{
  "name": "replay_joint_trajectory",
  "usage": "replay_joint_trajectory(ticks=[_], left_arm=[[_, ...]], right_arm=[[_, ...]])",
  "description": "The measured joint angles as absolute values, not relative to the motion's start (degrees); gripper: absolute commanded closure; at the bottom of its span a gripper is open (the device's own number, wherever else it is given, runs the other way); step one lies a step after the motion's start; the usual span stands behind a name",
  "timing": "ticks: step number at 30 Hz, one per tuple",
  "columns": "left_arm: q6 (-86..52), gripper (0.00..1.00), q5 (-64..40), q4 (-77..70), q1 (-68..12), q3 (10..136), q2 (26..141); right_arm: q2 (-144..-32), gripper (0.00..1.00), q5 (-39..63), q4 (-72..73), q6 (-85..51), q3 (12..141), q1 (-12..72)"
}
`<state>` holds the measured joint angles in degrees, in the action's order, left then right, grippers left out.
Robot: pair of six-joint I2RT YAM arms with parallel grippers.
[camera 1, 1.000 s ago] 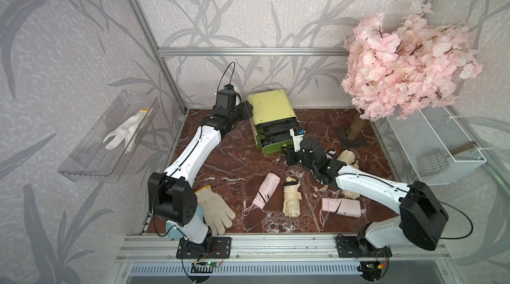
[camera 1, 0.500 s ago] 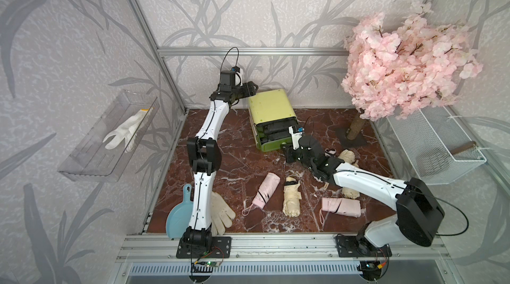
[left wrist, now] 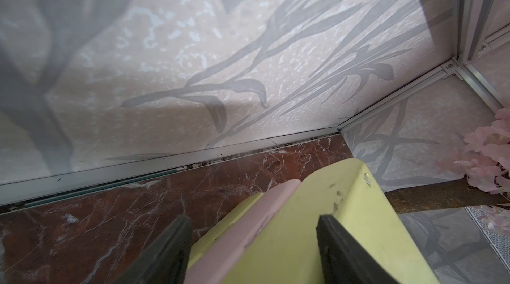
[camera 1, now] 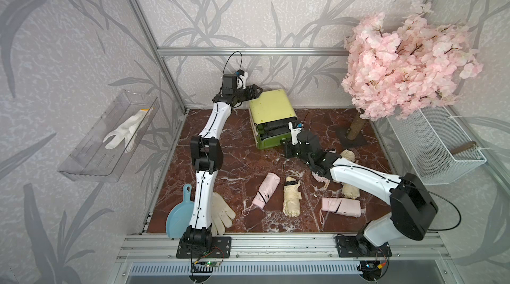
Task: Place the umbrella in the drawer by color
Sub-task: Close the drawer in the storage box.
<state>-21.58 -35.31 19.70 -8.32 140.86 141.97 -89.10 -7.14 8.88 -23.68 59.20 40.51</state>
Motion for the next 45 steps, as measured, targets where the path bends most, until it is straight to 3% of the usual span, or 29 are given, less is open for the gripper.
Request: replay_joint_trajectory(ticks=[8, 29, 35, 41, 45], left_arm=[[-21.3, 0.29, -35.5, 16.1, -8.5, 135.8, 139.5], [-20.5, 0.33, -34.5, 11.0, -8.6, 129.1, 136.4], [-21.0, 0.33, -32.9, 6.2, -8.6, 121.9, 132.6], [-21.9, 0.33, -31.3, 5.4, -8.7, 118.4, 130.1], [-22.3, 0.33, -31.6, 9.1, -9.0, 120.2, 130.2]], right_arm=[[-97.0, 0.94, -7.7, 8.1, -22.7, 68.4, 39.4], [-105.6, 0.91, -6.4, 7.4, -22.5, 77.5, 38.0], [-105.8, 0.79, -5.1, 7.4, -22.7, 77.6, 37.8], [-105.5, 0.53, -4.6, 7.8, -22.7, 76.7, 37.8], [-103.2, 0.5, -3.0, 8.3, -22.7, 72.9, 37.5]])
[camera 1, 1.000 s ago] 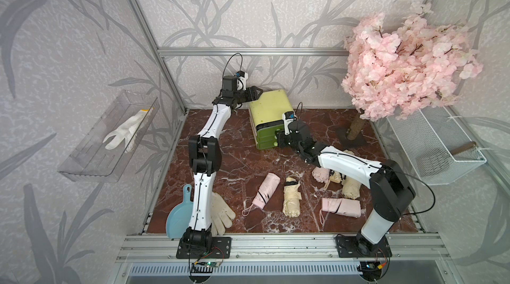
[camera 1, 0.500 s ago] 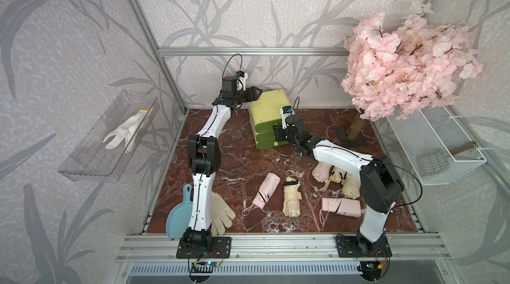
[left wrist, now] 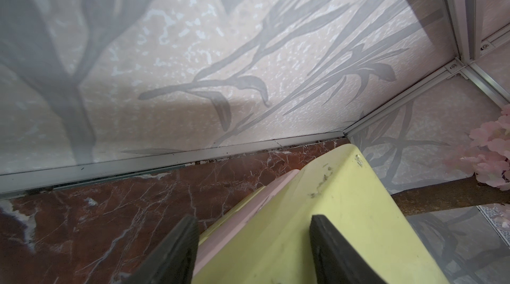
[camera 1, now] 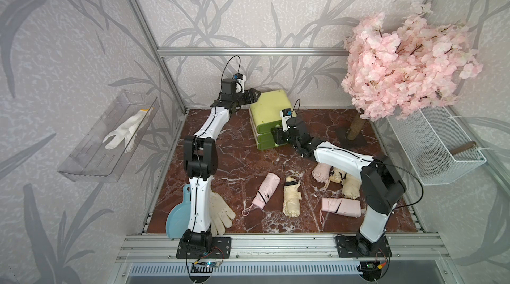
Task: Place the umbrella in the drawer by color
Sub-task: Close the drawer in the storage box, then open the drawer in the storage box.
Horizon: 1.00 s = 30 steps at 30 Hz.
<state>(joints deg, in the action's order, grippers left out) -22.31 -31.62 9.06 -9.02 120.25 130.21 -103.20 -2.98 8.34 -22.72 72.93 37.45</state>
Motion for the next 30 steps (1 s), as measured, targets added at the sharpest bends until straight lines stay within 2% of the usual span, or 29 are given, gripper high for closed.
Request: replay_joint_trajectory(ticks=[6, 10, 15, 30], left_arm=[[-22.5, 0.33, -31.7, 14.0, -9.6, 123.4, 130.9], [-22.5, 0.33, -31.8, 15.3, -9.7, 124.1, 131.1], [-22.0, 0.33, -31.8, 16.1, -9.7, 124.7, 131.3], [-21.6, 0.33, -31.8, 16.3, -9.7, 124.8, 131.4]], right_arm=[[-96.2, 0.51, 0.0, 8.2, -24.1, 65.4, 37.1], [-95.4, 0.54, 0.3, 11.8, -26.1, 61.7, 37.0], [-97.7, 0.59, 0.7, 15.8, -28.8, 59.2, 35.7], [-106.5, 0.59, 3.2, 24.6, -34.6, 61.1, 33.2]])
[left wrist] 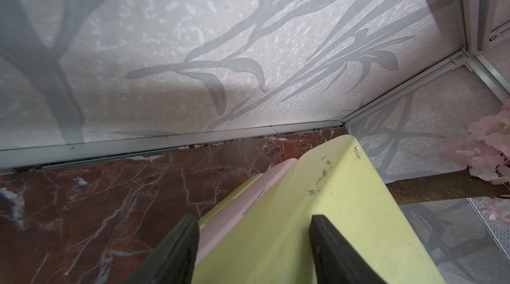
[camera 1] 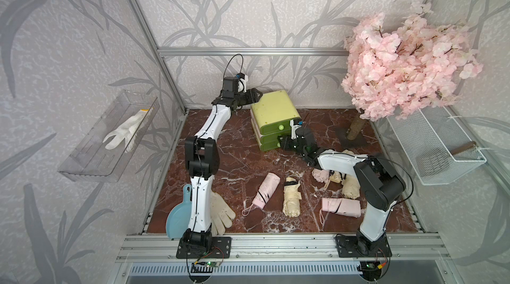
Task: Place the umbrella in the drawer by color
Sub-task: Open the drawer in the storage box.
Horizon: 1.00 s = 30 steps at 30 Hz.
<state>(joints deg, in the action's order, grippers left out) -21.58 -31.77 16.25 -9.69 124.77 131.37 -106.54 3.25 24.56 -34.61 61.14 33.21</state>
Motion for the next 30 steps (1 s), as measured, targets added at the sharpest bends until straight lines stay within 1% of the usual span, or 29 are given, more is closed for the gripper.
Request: replay_joint_trajectory(ticks=[3, 4, 5, 6, 7, 8, 10, 14, 16, 18, 19, 20, 21, 30], left_arm=[[-21.5, 0.33, -31.8, 16.3, -9.7, 124.8, 131.4], [-21.5, 0.33, -31.9, 16.4, -9.7, 124.8, 131.4], [-21.5, 0.33, -31.9, 16.4, -9.7, 124.8, 131.4], [-21.5, 0.33, -31.9, 16.3, -9.7, 124.8, 131.4], [-21.5, 0.33, -31.9, 16.3, -9.7, 124.8, 131.4], [-21.5, 0.33, -31.8, 16.3, -9.7, 124.8, 131.4], [-21.5, 0.33, -31.8, 16.4, -9.7, 124.8, 131.4], [-21.5, 0.33, -31.8, 16.5, -9.7, 124.9, 131.4], [-21.4, 0.33, -31.8, 17.1, -9.7, 125.4, 131.5], [-21.4, 0.33, -31.9, 17.6, -9.7, 125.7, 131.5], [-21.4, 0.33, -31.9, 17.8, -9.7, 125.8, 131.6], [-21.4, 0.33, -31.9, 18.0, -9.7, 126.0, 131.7], [-21.4, 0.33, -31.9, 18.0, -9.7, 126.1, 131.7], [-21.4, 0.33, -32.0, 18.4, -9.7, 126.3, 131.8]], right_arm=[[-107.7, 0.63, 3.6, 25.5, -35.2, 61.3, 33.4], [-107.9, 0.67, 3.6, 25.7, -35.4, 61.3, 33.4], [-108.0, 0.74, 3.6, 25.9, -35.4, 61.3, 33.4], [-108.0, 0.78, 3.4, 26.0, -35.4, 61.3, 33.4], [-108.0, 0.82, 3.5, 25.9, -35.5, 61.3, 33.4], [-108.1, 0.83, 3.7, 25.5, -35.7, 61.3, 33.4], [-108.4, 0.9, 3.5, 25.9, -35.6, 61.3, 33.5], [-108.2, 0.94, 3.6, 27.2, -35.9, 60.1, 33.6], [-107.4, 0.93, 3.4, 28.6, -36.0, 58.5, 33.6], [-106.0, 0.77, 3.2, 29.5, -36.2, 56.6, 33.6], [-105.2, 0.72, 3.0, 29.8, -36.4, 55.9, 33.6], [-104.6, 0.69, 3.0, 30.1, -36.4, 55.3, 33.6], [-104.1, 0.68, 3.1, 30.6, -36.4, 55.0, 33.6], [-104.8, 0.68, 5.5, 38.3, -41.2, 55.5, 31.8]])
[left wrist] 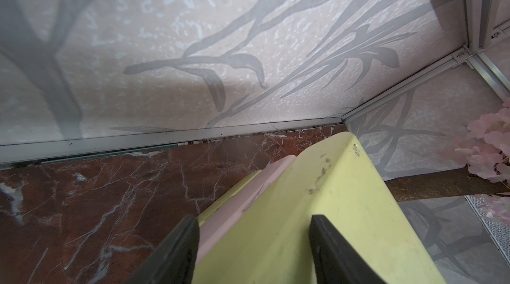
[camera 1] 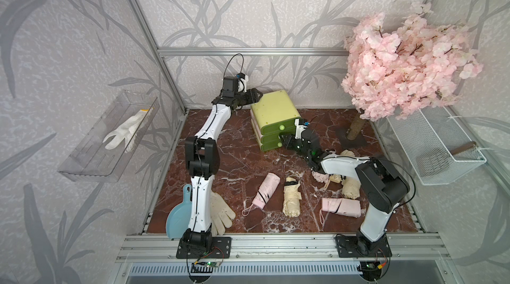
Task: Place the umbrella in the drawer by color
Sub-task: Open the drawer in the storage box.
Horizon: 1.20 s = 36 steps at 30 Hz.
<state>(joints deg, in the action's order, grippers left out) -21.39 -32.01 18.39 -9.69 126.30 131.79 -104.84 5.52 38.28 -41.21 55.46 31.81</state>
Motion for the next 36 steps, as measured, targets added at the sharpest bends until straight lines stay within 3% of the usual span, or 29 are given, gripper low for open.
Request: replay_joint_trajectory(ticks=[16, 22, 36], left_arm=[[-21.0, 0.33, -32.0, 18.4, -9.7, 126.3, 131.8], [-20.9, 0.33, -32.0, 18.6, -9.7, 126.4, 131.8], [-20.9, 0.34, -31.9, 18.6, -9.7, 126.4, 131.8]], right_arm=[[-108.4, 0.66, 8.5, 42.3, -49.2, 56.4, 30.8], [-108.4, 0.6, 8.5, 42.0, -49.7, 56.4, 30.7], [-109.1, 0.63, 8.9, 43.9, -50.4, 56.1, 30.6]])
